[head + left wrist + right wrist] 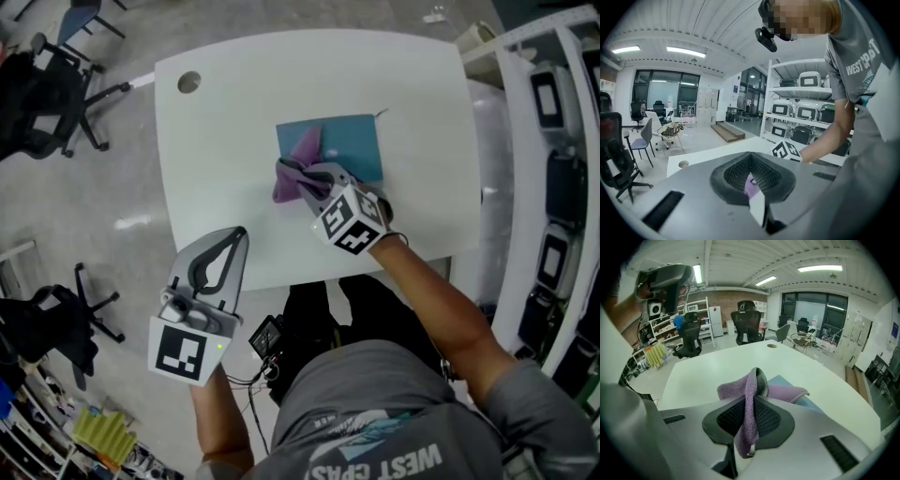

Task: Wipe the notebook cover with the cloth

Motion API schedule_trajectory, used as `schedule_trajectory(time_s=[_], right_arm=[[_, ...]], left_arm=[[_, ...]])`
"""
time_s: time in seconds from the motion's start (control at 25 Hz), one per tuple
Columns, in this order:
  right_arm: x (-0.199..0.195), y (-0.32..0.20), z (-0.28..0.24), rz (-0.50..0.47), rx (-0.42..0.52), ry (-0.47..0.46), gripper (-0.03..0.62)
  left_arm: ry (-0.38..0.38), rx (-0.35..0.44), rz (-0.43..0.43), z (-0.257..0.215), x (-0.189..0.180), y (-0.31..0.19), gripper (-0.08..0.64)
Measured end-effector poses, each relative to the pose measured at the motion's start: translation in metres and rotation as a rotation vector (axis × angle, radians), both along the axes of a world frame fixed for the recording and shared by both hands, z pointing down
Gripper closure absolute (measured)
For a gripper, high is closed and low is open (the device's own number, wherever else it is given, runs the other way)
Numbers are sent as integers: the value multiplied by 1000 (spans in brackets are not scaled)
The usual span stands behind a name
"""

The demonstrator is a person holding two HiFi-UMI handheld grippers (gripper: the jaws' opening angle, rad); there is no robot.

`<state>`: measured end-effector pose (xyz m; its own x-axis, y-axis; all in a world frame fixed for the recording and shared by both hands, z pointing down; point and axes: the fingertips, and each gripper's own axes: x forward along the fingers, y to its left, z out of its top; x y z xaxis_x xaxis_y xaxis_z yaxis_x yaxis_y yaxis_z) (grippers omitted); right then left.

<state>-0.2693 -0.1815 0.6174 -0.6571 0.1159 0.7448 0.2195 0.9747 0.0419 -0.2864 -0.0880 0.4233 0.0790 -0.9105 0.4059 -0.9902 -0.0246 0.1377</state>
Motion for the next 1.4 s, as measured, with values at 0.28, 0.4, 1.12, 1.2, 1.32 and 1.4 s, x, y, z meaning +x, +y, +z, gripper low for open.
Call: schedule_trajectory(time_s=[0.28, 0.4, 1.12, 1.2, 1.32, 1.4], right_arm=[[72, -32, 8, 120, -23, 79, 528], [98, -72, 14, 247, -40, 112, 528], [-23, -132, 9, 278, 10, 120, 528], [-39, -108, 8, 216, -2, 114, 528], [-47, -67, 8, 126, -21, 109, 528], [-38, -41, 8, 72, -36, 112, 528]], left_arm=[[6, -4, 16, 4, 6, -4, 558], [5, 2, 18, 4, 6, -6, 558], [12, -8, -18, 11, -2, 5, 558], [13, -8, -22, 11, -2, 5, 558], [13, 1, -29, 10, -3, 4, 558], [12, 3, -30, 9, -2, 4, 558]])
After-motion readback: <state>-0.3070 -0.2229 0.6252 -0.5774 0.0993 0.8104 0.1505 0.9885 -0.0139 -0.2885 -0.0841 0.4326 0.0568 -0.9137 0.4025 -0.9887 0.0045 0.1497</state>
